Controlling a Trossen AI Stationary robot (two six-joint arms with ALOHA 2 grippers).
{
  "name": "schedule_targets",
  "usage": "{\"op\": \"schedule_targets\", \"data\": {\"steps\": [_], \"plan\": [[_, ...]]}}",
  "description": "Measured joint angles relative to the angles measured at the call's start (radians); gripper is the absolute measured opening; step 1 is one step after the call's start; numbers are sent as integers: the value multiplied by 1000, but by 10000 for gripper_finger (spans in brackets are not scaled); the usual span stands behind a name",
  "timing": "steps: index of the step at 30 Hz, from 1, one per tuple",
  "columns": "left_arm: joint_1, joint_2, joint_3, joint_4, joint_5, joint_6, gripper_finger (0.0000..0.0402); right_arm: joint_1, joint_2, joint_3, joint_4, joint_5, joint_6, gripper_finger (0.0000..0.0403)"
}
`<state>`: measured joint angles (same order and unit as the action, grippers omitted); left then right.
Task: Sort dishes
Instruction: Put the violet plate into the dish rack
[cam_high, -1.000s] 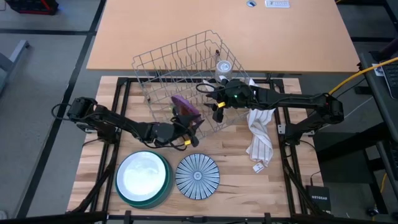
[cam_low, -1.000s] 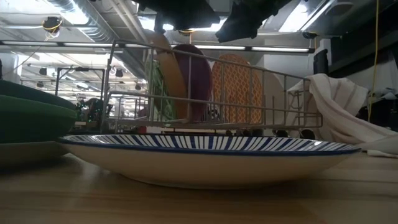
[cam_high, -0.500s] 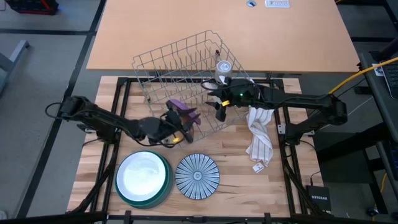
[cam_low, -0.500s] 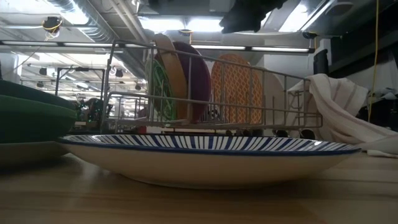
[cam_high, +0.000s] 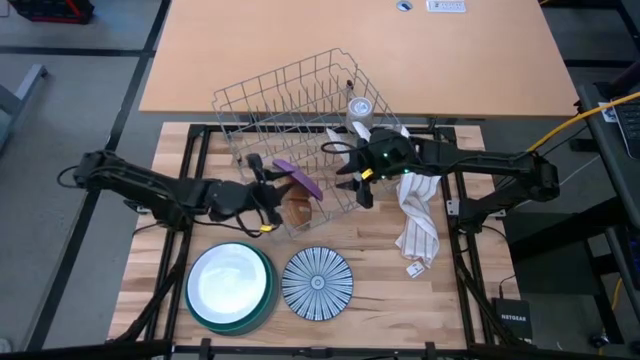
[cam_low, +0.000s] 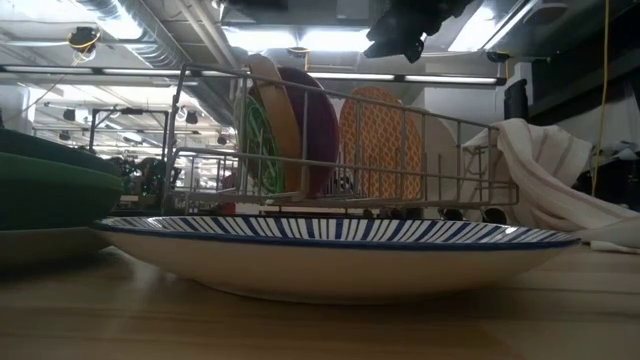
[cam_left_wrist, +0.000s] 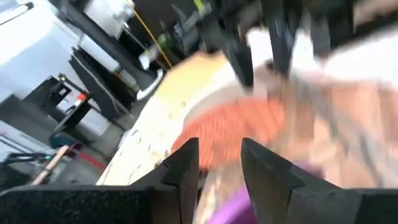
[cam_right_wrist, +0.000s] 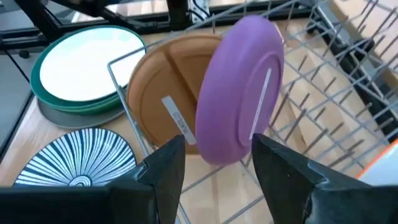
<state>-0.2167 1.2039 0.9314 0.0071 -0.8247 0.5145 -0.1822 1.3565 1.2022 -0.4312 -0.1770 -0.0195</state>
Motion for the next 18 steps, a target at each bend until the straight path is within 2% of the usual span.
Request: {"op": "schedule_targets", "data": {"steps": [4, 8, 13, 18], "plan": [[40, -12, 0, -169, -59, 43, 111, 0, 0, 0, 4, 0, 1, 191], [104, -11, 0, -256, -61, 39, 111, 0, 0, 0, 7, 0, 1, 191], [165, -11, 0, -290, -5, 40, 111, 0, 0, 0, 0, 0, 1, 191], [178, -11, 0, -335, 73, 37, 111, 0, 0, 0, -17, 0, 0, 191]]}}
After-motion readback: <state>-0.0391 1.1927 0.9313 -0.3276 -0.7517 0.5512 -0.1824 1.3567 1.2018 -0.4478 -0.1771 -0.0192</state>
